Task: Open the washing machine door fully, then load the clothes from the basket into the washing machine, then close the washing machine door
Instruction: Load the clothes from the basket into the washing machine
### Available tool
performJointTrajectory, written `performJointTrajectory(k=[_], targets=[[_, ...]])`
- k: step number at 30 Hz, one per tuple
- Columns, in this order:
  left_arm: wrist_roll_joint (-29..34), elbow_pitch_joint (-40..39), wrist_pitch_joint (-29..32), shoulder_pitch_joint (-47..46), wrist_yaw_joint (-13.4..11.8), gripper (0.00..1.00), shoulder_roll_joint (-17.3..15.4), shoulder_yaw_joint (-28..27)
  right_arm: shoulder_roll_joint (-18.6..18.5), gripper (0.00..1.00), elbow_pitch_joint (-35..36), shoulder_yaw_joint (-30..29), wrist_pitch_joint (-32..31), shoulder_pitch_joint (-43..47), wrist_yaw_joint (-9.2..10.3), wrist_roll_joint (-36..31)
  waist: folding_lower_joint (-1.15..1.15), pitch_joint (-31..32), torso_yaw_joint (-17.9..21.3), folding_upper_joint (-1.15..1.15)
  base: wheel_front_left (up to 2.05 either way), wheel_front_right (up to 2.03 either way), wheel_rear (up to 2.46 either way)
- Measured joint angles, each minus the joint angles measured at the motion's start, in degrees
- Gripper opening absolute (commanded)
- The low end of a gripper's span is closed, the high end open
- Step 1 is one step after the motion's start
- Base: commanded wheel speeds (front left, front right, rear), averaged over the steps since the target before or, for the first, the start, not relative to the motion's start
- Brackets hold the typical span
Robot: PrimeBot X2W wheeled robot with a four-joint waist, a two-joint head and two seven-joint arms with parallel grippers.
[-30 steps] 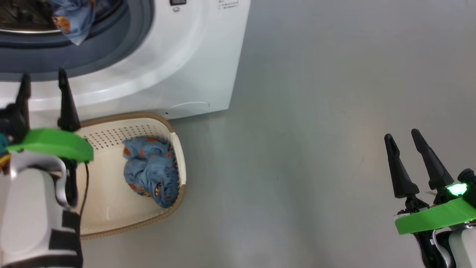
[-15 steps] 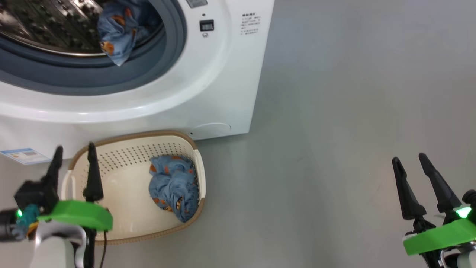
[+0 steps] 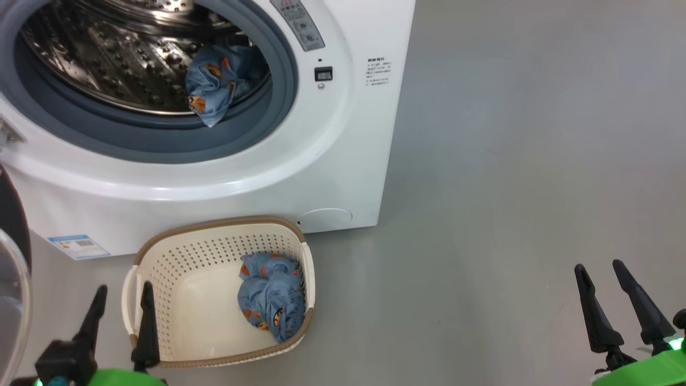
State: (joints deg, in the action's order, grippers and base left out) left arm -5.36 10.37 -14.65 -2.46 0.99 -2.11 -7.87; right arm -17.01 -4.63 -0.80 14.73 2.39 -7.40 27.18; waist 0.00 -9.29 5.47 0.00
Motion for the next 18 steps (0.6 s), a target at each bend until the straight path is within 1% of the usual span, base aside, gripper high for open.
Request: performJointTrajectory(k=[8, 15, 18], targets=[[-0.52, -4.60, 0.01, 5.86, -1.77, 1.00, -0.04, 0.23, 0.13, 1.00, 0.01, -0.25, 0.00, 1.24, 0.00, -0.36, 0.00, 1.79, -0.32, 0.00, 0.00, 0.00, 0.00], [-0.68, -5.35, 0.01, 6.34, -2.26, 1.00, -0.05, 0.58, 0.26, 1.00, 0.02, -0.23, 0.00, 1.24, 0.00, -0.36, 0.00, 2.00, -0.05, 0.00, 0.00, 0.00, 0.00], [-1.76, -5.32, 0.01, 6.34, -2.27, 1.00, -0.08, 0.97, 0.31, 1.00, 0.02, -0.21, 0.00, 1.23, 0.00, -0.36, 0.00, 1.84, 0.09, 0.00, 0.00, 0.00, 0.00]])
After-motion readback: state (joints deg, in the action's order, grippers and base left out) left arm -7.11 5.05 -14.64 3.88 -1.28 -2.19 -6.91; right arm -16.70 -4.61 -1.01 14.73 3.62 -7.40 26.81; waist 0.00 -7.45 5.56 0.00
